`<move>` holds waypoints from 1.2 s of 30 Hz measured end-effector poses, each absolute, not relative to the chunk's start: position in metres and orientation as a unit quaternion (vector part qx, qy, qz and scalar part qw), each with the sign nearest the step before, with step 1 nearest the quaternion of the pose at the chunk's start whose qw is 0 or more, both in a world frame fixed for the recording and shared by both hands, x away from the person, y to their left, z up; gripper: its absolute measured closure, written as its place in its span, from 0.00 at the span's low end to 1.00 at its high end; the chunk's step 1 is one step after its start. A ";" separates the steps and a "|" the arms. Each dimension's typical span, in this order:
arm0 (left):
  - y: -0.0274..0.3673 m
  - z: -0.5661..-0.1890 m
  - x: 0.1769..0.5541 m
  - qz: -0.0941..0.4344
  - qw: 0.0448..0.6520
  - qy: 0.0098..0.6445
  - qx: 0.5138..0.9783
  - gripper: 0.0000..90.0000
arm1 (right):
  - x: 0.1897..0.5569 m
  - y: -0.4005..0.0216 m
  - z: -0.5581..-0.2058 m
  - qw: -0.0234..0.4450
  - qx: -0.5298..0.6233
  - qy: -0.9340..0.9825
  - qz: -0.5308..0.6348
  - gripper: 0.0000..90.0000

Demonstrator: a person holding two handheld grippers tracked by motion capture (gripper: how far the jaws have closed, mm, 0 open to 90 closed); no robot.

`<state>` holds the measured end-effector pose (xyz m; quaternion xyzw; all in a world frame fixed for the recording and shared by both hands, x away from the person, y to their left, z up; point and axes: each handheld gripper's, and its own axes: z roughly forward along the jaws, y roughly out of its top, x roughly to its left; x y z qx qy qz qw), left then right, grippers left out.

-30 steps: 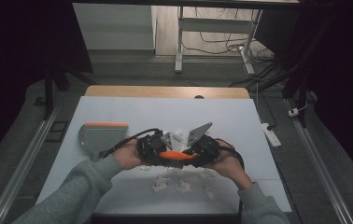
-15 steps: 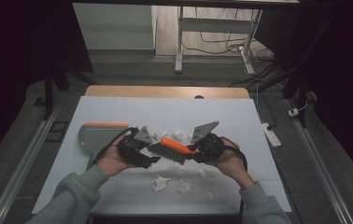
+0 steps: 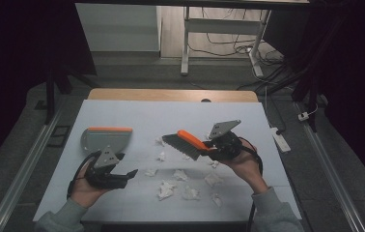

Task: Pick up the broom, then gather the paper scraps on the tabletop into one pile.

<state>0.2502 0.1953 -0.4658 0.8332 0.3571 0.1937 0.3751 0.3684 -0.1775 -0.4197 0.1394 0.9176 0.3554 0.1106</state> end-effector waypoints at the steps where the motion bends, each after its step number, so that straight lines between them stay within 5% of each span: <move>1: 0.199 -0.468 0.248 0.195 0.376 0.361 0.831 0.31 | 0.370 -0.180 -0.419 0.110 0.143 0.917 0.355 0.76; 22: 0.230 -0.490 0.252 0.174 0.392 0.407 0.806 0.27 | 0.390 -0.206 -0.413 0.151 0.227 0.893 0.358 0.76; 36: 0.237 -0.492 0.252 0.175 0.396 0.414 0.801 0.26 | 0.478 -0.194 -0.418 0.156 0.279 0.914 0.250 0.77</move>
